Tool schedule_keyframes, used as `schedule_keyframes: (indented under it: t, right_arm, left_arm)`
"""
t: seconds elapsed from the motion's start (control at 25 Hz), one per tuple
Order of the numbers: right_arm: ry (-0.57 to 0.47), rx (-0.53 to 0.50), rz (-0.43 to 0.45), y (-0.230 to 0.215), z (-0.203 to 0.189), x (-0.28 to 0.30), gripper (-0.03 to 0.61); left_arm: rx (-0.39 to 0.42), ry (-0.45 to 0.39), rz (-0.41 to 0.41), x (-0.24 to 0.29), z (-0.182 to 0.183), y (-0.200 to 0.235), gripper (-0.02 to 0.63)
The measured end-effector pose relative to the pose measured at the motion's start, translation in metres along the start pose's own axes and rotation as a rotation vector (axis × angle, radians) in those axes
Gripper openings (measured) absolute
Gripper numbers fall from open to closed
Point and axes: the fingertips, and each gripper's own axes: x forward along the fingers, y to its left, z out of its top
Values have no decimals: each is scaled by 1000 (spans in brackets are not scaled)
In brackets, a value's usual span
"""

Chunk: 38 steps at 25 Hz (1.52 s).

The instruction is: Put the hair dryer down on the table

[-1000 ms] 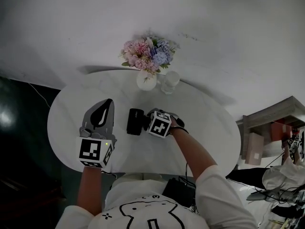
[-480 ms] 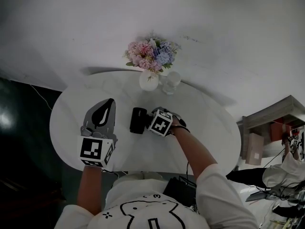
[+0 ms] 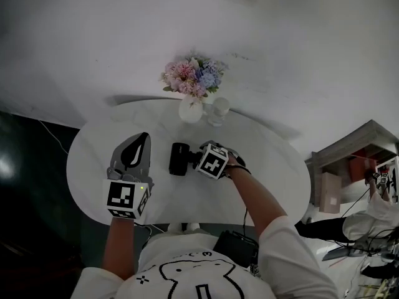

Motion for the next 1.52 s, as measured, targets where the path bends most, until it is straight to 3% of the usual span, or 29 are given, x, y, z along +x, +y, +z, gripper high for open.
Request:
schedule_keyframes:
  t: [0.32, 0.4, 0.56, 0.6, 1.16, 1.52]
  right_arm:
    - [-25, 62, -6, 9, 7, -36, 280]
    - [-64, 81, -33, 8, 13, -45, 232]
    - [-124, 121, -96, 6, 19, -65, 21]
    - [-137, 130, -106, 6, 20, -69, -2]
    - [-431, 340, -289, -4, 35, -164, -3]
    - [-620, 463, -487, -16, 29, -232, -2]
  left_arm:
    - [-9, -53, -7, -6, 20, -4, 20]
    - [-10, -65, -12, -6, 24, -7, 20]
    - [-7, -83, -18, -8, 31, -12, 20]
    - [-6, -88, -19, -9, 33, -12, 20]
    - [2, -129, -56, -9, 48, -23, 20]
    - [22, -146, -78, -8, 57, -26, 20]
